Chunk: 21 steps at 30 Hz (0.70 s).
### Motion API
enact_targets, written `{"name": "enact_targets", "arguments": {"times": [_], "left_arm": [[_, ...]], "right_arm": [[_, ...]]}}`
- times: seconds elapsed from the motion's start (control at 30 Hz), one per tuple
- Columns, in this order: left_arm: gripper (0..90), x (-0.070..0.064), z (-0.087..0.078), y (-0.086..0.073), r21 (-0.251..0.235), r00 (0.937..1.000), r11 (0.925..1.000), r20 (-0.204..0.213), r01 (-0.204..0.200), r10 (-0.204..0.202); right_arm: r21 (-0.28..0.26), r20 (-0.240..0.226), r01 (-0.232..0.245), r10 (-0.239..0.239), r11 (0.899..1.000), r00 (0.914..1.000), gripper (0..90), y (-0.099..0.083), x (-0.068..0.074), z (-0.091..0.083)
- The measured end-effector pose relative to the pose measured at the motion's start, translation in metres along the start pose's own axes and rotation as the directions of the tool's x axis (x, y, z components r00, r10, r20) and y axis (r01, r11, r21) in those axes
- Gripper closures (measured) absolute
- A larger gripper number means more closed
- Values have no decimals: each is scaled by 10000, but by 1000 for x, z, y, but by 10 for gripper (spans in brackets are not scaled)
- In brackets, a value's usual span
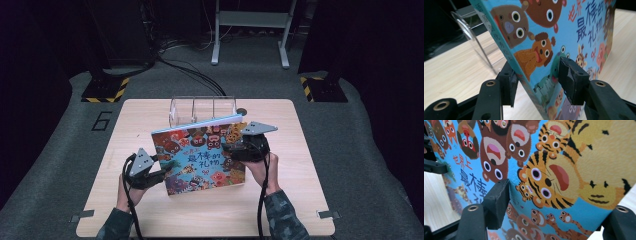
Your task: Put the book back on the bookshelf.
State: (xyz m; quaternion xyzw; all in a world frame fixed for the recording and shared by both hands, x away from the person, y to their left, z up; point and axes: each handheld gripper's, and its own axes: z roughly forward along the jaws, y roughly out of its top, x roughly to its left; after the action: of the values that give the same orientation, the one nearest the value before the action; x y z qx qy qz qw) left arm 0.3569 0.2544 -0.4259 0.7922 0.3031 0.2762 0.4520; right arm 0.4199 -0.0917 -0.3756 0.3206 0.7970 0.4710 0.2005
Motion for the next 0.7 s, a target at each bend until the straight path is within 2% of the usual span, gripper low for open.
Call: {"name": "enact_targets", "arguments": {"times": [0.13,0.2,0.23,0.3,0.37,0.47,0.5,0.53,0.67,0.7], "left_arm": [[519,-1,-2,-1,-98,9999,9999,-2,-143,143],[532,0,-3,-3,-307,9998,9995,193,115,-109],[541,0,-4,-4,-441,9986,9982,354,397,-381],[556,3,-5,-4,-565,9974,9970,524,524,-494],[558,4,-6,-3,-831,9951,9940,750,711,-649],[543,7,-9,5,-1302,9886,9862,1237,1019,-859],[535,8,-9,7,-1359,9874,9851,1319,1055,-875],[528,9,-10,10,-1441,9866,9837,1378,1072,-874],[519,12,-14,23,-1534,9856,9846,1587,837,-591],[535,13,-16,26,-1647,9846,9829,1662,821,-544]], "right_arm": [[-118,12,138,-138,9998,9999,328,-2,1,-2],[-170,22,279,-279,9995,9996,327,-5,3,-4],[-186,90,498,-496,9986,9987,327,-6,4,-5],[-138,152,626,-624,9979,9979,332,-8,5,-7],[-252,-13,732,-732,9970,9973,344,-9,3,-9],[-338,-418,581,-595,9977,9974,351,-11,1,-10],[-281,-409,355,-366,9990,9985,352,-12,1,-11],[-333,-468,428,-444,9985,9979,353,-12,0,-10],[-405,-564,266,-289,9988,9980,352,-14,1,-12],[-416,-614,282,-308,9987,9976,349,-15,0,-12]]}}
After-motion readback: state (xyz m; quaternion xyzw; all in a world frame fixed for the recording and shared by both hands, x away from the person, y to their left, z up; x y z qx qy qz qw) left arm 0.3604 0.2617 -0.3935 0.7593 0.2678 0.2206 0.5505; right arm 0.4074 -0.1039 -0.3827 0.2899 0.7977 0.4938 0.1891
